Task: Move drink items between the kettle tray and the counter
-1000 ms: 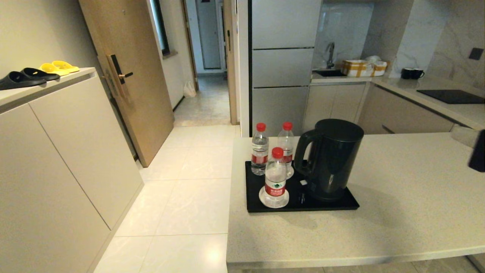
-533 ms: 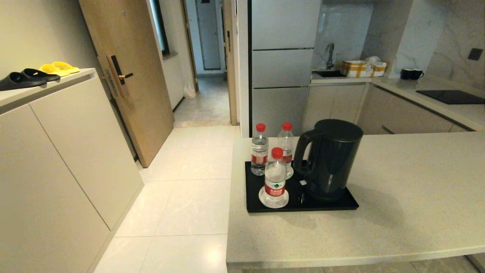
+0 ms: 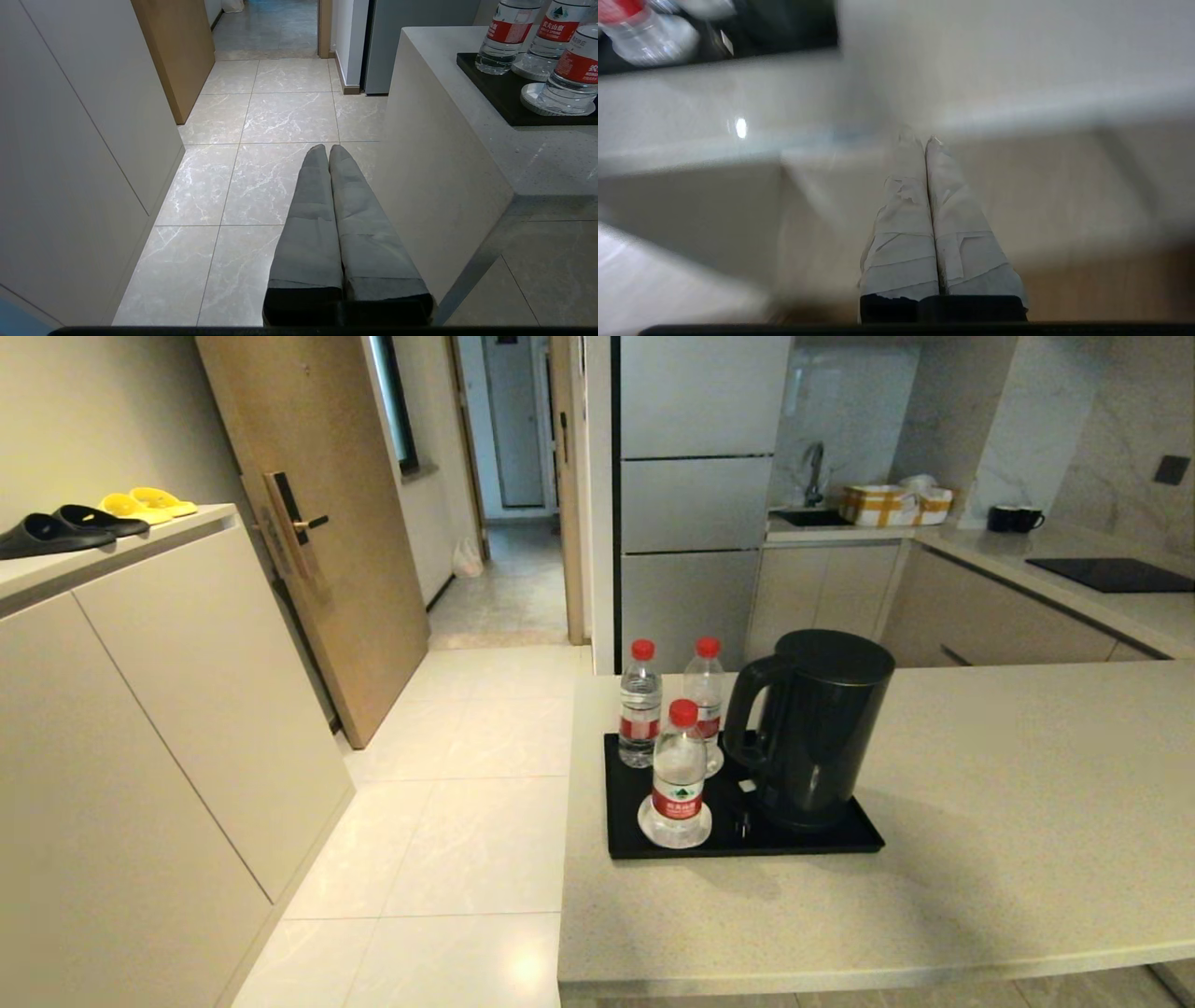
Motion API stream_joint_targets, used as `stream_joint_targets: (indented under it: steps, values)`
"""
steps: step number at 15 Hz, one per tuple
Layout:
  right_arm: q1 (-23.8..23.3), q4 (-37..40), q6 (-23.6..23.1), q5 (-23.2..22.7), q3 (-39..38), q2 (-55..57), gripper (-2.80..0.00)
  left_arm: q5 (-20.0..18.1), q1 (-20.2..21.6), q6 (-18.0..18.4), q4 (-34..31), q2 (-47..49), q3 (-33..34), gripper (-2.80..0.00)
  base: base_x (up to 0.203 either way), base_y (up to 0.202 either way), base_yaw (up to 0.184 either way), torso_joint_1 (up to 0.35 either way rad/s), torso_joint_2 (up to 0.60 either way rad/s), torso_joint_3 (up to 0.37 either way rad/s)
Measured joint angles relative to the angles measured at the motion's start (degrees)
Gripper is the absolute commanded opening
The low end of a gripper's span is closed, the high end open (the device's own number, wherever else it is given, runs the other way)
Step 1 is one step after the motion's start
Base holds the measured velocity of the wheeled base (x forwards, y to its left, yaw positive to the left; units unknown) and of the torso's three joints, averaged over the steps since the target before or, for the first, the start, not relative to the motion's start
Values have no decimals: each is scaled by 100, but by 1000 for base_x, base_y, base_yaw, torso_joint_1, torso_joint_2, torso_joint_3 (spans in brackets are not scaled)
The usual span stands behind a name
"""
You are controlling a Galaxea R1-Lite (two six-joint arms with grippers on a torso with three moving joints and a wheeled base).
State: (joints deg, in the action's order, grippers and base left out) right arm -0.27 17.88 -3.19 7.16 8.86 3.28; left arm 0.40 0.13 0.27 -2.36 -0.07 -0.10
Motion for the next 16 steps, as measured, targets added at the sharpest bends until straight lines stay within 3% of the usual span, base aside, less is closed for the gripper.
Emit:
stream_joint_targets:
  steps: [3, 10, 16]
  values:
    - [16, -1617, -28, -779, -757, -244, -280, -2, 2, 0, 2, 0, 0, -280, 0, 0, 0, 0, 0, 0]
    - [17, -1699, 4, -792, -886, -341, -280, -4, 0, 0, 2, 0, 0, -280, 0, 0, 0, 0, 0, 0]
    - [13, -1726, 335, -751, -886, -344, -280, -2, 2, -2, 0, 0, 0, -280, 0, 0, 0, 0, 0, 0]
